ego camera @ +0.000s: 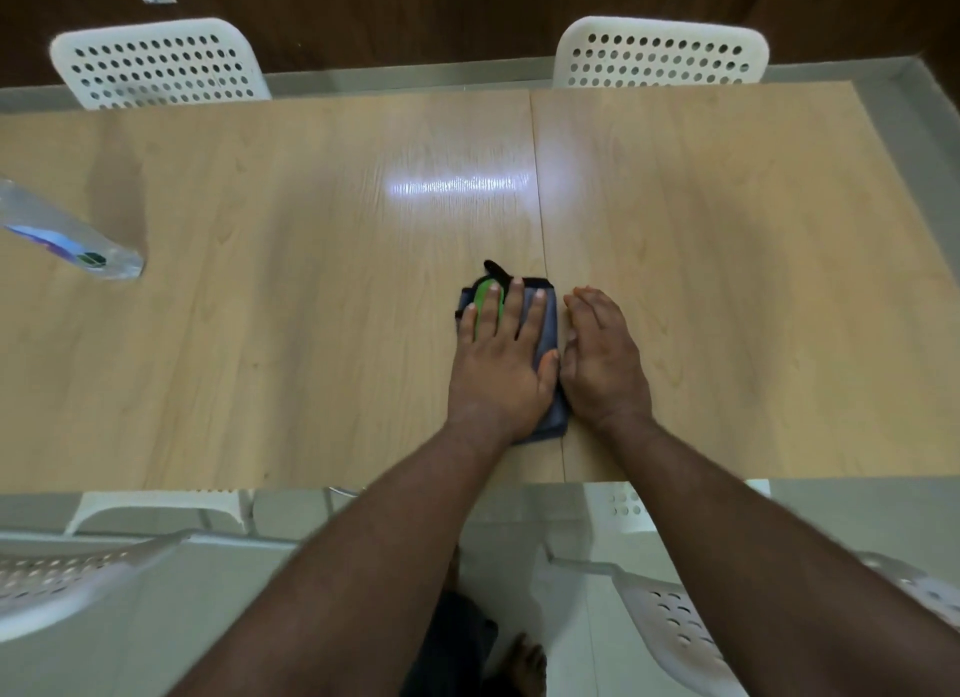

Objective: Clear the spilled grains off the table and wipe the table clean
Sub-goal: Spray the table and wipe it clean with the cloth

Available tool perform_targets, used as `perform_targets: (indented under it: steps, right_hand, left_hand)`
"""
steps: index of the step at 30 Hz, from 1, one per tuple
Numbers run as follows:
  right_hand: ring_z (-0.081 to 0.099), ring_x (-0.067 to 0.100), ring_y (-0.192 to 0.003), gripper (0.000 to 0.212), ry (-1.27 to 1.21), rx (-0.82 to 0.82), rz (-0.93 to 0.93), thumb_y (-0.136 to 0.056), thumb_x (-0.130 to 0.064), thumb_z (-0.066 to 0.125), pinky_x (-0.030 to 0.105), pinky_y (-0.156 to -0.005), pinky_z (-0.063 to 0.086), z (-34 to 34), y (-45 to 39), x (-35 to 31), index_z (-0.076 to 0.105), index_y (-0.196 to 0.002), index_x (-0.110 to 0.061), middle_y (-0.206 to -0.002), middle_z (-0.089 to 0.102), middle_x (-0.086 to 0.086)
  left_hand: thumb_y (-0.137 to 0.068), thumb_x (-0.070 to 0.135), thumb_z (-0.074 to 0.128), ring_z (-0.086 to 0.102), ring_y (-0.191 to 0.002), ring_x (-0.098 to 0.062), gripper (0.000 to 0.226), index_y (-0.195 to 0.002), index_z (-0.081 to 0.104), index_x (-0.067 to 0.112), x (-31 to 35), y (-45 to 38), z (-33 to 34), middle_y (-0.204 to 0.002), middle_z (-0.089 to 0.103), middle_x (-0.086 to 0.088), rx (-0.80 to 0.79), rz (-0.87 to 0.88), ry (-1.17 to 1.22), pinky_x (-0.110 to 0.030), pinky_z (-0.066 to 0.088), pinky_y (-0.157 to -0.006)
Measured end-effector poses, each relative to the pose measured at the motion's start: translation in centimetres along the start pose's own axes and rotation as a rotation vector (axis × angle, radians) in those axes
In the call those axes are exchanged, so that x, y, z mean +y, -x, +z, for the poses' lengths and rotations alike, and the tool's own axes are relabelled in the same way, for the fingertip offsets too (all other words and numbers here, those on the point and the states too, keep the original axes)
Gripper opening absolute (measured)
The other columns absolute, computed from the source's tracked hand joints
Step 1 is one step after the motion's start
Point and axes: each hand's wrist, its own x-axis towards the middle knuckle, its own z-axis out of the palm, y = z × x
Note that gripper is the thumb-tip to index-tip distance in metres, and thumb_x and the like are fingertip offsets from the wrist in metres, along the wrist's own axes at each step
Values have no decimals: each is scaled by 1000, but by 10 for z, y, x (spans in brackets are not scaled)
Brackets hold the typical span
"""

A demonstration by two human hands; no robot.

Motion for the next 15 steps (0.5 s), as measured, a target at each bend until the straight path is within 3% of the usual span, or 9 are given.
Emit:
perform_targets:
  steps: [6, 12, 15]
  right_hand:
    - [39, 31, -150, 46, -4, 6, -7, -103, -7, 49, 38, -125, 27, -2, 2, 1, 54, -148, -1, -156, 50, 19]
    - [41, 30, -149, 48, -29, 2, 3, -99, -2, 54, 39, -125, 30, -4, 1, 0, 56, -147, -2, -154, 51, 17]
    - [43, 28, -146, 45, -71, -17, 61, -100, -6, 55, 34, -124, 29, -8, -1, -1, 59, -144, -5, -152, 54, 14]
  left_hand:
    - [-106, 57, 15, -12, -162, -28, 73, -169, -3, 24, 2, 39, 2, -176, -10, -7, -24, 34, -4, -52, 3, -130]
    - [-106, 59, 15, -14, -162, -26, 73, -169, -5, 26, 0, 46, 0, -176, -14, -5, -47, 33, 20, -50, -2, -131]
    - [-107, 59, 17, -18, -161, -23, 74, -168, -9, 27, -5, 44, -8, -175, -18, -3, -100, 56, 65, -47, -6, -131]
